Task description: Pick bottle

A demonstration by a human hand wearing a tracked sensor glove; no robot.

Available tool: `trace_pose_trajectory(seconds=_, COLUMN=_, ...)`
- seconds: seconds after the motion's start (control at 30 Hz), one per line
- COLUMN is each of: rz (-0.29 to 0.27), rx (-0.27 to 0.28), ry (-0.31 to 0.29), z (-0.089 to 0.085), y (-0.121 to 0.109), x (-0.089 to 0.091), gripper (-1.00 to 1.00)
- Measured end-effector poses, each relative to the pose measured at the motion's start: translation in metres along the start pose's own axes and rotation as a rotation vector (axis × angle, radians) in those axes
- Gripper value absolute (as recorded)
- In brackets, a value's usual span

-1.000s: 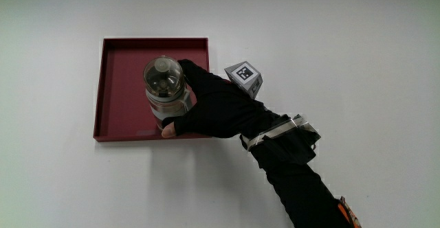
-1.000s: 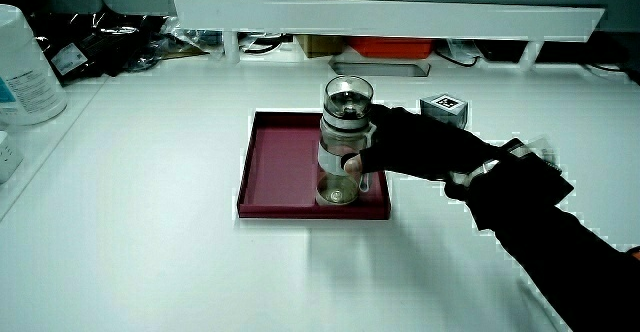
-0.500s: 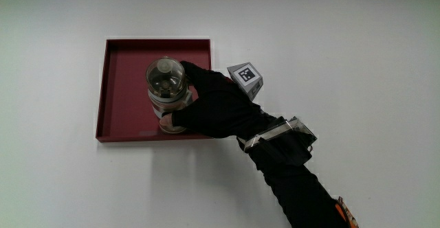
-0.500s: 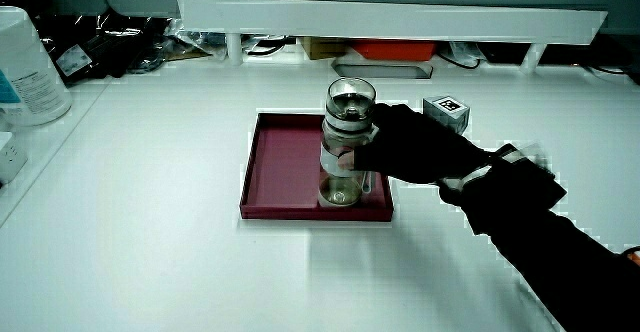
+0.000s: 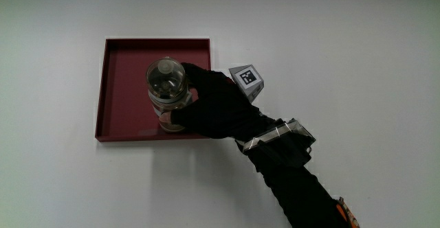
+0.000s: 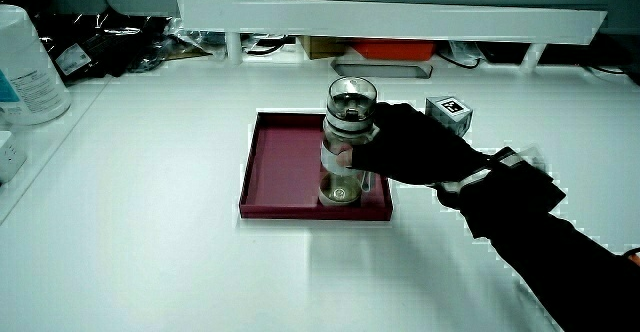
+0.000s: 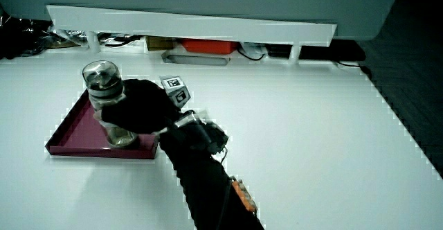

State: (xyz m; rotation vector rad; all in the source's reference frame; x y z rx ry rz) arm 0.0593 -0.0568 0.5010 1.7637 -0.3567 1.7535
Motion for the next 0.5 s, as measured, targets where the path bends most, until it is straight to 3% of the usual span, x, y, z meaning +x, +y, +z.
trace_pose_trajectory(seconds=0.1, rz=0.048, rx=-0.021, ry=0.031, z=0.005, y=-0.004, x=-0.018, gripper=1.0)
trace_pose_trajectory(seconds=0.27, rz=0.089, rx=-0.023, ry=-0.008, z=0.014, y=-0.018, x=-0.047, gripper=1.0)
trace_pose_trajectory(seconds=0.43, rz=0.146, rx=-0.052, ry=-0.061, z=0.019, y=-0.034, x=-0.061, gripper=1.0)
trace_pose_trajectory(seconds=0.5, rz=0.219, rx=-0.068, ry=-0.079, z=0.017, y=-0.04, x=-0.061, gripper=1.0)
